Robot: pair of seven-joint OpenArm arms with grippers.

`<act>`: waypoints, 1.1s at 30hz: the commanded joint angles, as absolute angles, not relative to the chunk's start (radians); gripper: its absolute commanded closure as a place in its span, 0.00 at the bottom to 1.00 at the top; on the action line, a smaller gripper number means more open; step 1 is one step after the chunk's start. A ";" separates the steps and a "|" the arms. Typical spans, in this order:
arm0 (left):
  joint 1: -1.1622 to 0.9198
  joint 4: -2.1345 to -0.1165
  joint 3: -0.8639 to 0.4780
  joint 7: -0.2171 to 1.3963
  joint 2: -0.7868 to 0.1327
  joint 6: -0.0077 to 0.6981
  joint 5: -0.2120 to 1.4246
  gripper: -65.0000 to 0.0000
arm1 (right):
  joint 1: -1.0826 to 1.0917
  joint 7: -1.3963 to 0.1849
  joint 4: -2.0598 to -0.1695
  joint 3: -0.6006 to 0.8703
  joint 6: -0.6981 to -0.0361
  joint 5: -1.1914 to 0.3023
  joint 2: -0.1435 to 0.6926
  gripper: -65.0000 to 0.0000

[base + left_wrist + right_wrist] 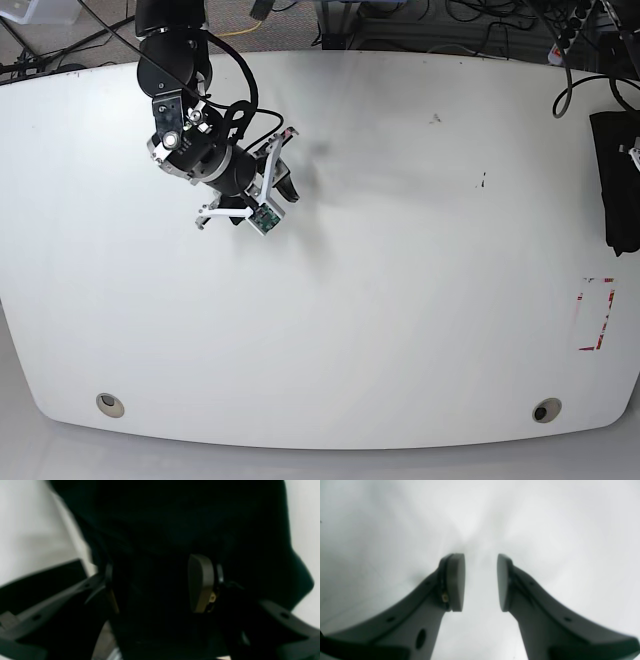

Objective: Fold the T-shirt properly

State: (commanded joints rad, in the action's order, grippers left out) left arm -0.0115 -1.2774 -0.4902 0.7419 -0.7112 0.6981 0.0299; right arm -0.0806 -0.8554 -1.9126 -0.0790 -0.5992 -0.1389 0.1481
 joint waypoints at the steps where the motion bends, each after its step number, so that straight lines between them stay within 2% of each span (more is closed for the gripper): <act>1: -0.013 -1.325 -0.490 0.762 -0.708 0.698 0.030 0.48 | -0.081 -0.854 -1.913 -0.079 -0.599 -0.134 0.150 0.70; 3: -0.018 -1.408 -0.490 0.809 -0.690 0.698 0.031 0.48 | -0.085 -0.849 -1.911 -0.056 -0.598 -0.133 0.151 0.70; 7: -0.053 -1.569 -0.492 0.829 -0.593 0.698 0.025 0.48 | -0.082 -0.840 -1.908 0.008 -0.598 -0.134 0.150 0.70; 11: -0.101 -1.719 -0.487 0.828 -0.479 0.698 0.024 0.48 | -0.101 -0.725 -1.908 0.028 -0.588 -0.125 0.166 0.70; 16: -0.116 -1.845 -0.489 0.820 -0.285 0.698 0.024 0.48 | -0.157 -0.526 -1.867 0.077 -0.588 -0.010 0.188 0.70; 19: -0.143 -1.873 -0.487 0.722 -0.183 0.618 0.024 0.48 | -0.196 -0.378 -1.822 0.130 -0.588 0.025 0.188 0.70; 24: -0.269 -1.871 -0.475 0.400 -0.036 0.509 0.024 0.48 | -0.283 -0.128 -1.721 0.236 -0.588 0.030 0.188 0.70; 28: -0.381 -1.870 -0.427 0.246 0.019 0.449 0.024 0.48 | -0.346 -0.035 -1.678 0.289 -0.588 0.030 0.188 0.70; 33: -0.532 -1.874 -0.374 0.171 0.028 0.415 0.030 0.48 | -0.463 -0.005 -1.681 0.321 -0.588 -0.007 0.186 0.70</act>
State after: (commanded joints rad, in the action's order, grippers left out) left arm -0.5317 -1.8742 -0.3736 0.1711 0.0284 0.4150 0.0299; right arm -0.4626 -0.0054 -1.6809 0.3214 -0.5884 -0.0069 0.1864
